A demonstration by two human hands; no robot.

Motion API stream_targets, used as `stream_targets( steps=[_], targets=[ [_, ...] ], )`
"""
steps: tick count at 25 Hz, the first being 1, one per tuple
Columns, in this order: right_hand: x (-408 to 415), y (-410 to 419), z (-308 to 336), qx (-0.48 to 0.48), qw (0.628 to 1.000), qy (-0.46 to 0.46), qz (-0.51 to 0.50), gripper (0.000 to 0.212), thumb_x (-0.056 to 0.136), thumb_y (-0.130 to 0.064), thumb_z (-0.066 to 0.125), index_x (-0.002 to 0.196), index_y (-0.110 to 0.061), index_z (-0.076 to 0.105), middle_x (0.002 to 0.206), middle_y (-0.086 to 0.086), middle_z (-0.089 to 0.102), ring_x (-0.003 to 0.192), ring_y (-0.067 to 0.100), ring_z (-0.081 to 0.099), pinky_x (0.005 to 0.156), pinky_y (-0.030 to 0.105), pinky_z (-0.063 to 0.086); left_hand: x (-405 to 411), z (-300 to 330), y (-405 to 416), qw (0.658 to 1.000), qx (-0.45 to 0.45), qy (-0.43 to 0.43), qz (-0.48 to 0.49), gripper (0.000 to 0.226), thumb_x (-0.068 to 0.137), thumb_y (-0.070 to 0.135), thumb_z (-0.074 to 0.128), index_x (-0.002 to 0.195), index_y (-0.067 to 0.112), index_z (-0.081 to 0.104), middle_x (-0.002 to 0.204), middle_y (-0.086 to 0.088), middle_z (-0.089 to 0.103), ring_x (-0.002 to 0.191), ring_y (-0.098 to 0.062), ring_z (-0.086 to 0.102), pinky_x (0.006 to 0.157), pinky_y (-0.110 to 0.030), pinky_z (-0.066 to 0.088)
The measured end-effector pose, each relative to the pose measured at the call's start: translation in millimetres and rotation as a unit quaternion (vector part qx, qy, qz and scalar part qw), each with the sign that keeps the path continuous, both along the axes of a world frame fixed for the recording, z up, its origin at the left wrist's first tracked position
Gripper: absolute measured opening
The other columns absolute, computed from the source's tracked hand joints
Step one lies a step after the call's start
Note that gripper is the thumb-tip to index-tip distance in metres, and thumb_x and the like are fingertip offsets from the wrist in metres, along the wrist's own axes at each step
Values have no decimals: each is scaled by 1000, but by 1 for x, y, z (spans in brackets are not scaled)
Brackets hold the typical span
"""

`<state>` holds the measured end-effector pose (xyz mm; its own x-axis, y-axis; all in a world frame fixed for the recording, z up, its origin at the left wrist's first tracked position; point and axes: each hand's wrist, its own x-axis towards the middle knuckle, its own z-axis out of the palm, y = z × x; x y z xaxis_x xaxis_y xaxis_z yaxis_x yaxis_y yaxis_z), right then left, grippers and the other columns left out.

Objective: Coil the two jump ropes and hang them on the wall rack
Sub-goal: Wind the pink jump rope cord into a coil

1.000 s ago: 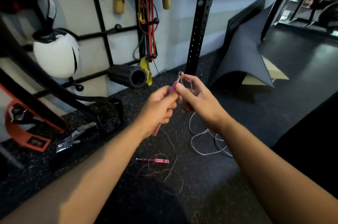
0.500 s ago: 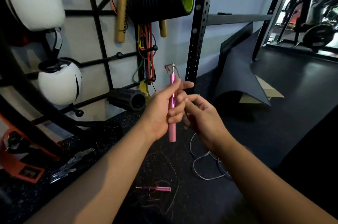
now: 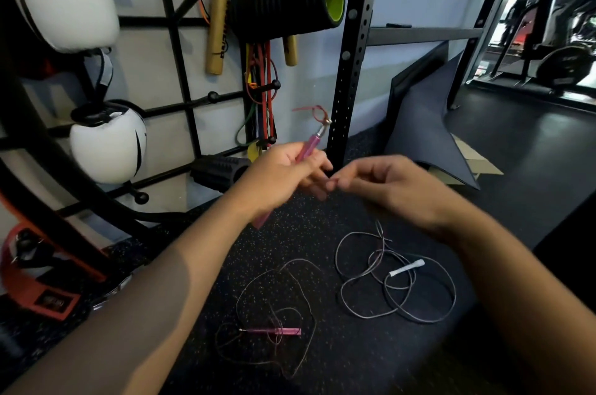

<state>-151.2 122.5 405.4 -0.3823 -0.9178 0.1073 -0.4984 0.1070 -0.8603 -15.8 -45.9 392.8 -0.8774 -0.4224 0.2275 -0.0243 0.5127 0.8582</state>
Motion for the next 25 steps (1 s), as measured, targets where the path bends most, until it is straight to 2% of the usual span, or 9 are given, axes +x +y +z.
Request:
stream_targets(
  steps=[3, 5, 8, 12, 15, 18, 20, 22, 25],
  targets=[
    [-3, 2, 13, -108, 988, 75, -82, 13, 91, -28, 76, 87, -16, 77, 62, 7, 59, 55, 5, 45, 53, 16, 39, 0, -3, 17, 991, 111, -6, -77, 37, 108, 40, 42, 105, 10, 63, 58, 5, 51, 44, -15, 49, 52, -26, 50],
    [-1, -3, 9, -174, 975, 80, -116, 16, 88, -25, 81, 80, -13, 74, 54, 0, 51, 50, 5, 39, 49, 17, 35, -2, -2, 22, 974, 200, 24, -104, 41, 108, 44, 39, 106, 8, 58, 60, 6, 36, 40, -10, 33, 43, -25, 41],
    [1, -2, 6, -186, 974, 83, -99, 11, 95, -17, 74, 89, -9, 75, 66, 14, 67, 59, 11, 51, 56, 23, 43, -1, 3, 26, 973, 199, 24, -114, 33, 106, 38, 48, 105, 8, 61, 59, 5, 41, 38, -8, 34, 38, -23, 33],
    [4, 10, 1, -195, 972, 96, -89, 8, 95, -15, 73, 97, -10, 79, 86, 13, 78, 75, 13, 66, 71, 21, 53, 4, 4, 40, 968, 219, 20, -125, 23, 104, 25, 54, 107, 4, 64, 72, -8, 74, 56, -19, 71, 51, -27, 59],
    [0, 15, 0, -239, 956, 51, -159, 15, 82, -27, 84, 84, -14, 77, 71, 8, 72, 63, 8, 57, 60, 19, 47, 12, 4, 46, 958, 251, 17, -136, 28, 97, 33, 61, 104, 8, 70, 60, -3, 66, 40, -10, 57, 38, -20, 42],
    [1, 11, -7, -230, 960, -16, -160, 13, 96, -23, 72, 96, -12, 78, 67, -7, 65, 58, -2, 51, 58, 13, 41, 17, 11, 46, 912, 356, 77, -191, 31, 99, 28, 57, 113, 5, 71, 59, 3, 53, 36, -3, 44, 36, -20, 30],
    [13, 3, -22, -187, 976, -40, -103, 16, 104, -21, 60, 100, -22, 76, 60, -16, 59, 53, -5, 47, 54, 12, 37, 15, 17, 47, 858, 438, 174, -204, 34, 103, 20, 51, 127, 1, 66, 78, -3, 69, 57, -9, 67, 50, -19, 55],
    [27, -4, -40, -100, 994, -44, -26, 22, 108, -22, 53, 106, -30, 73, 57, -12, 55, 48, -2, 45, 49, 14, 36, 11, 18, 43, 825, 476, 254, -168, 35, 106, 13, 46, 135, 2, 61, 112, -11, 77, 96, -23, 78, 85, -33, 64],
    [38, -1, -40, 50, 996, 38, 65, 23, 110, -28, 49, 123, -35, 67, 60, -8, 52, 50, 3, 44, 50, 19, 39, 11, 16, 28, 902, 343, 259, -31, 34, 108, 12, 45, 140, 12, 56, 132, -4, 73, 115, -23, 73, 102, -38, 56]
  ],
)
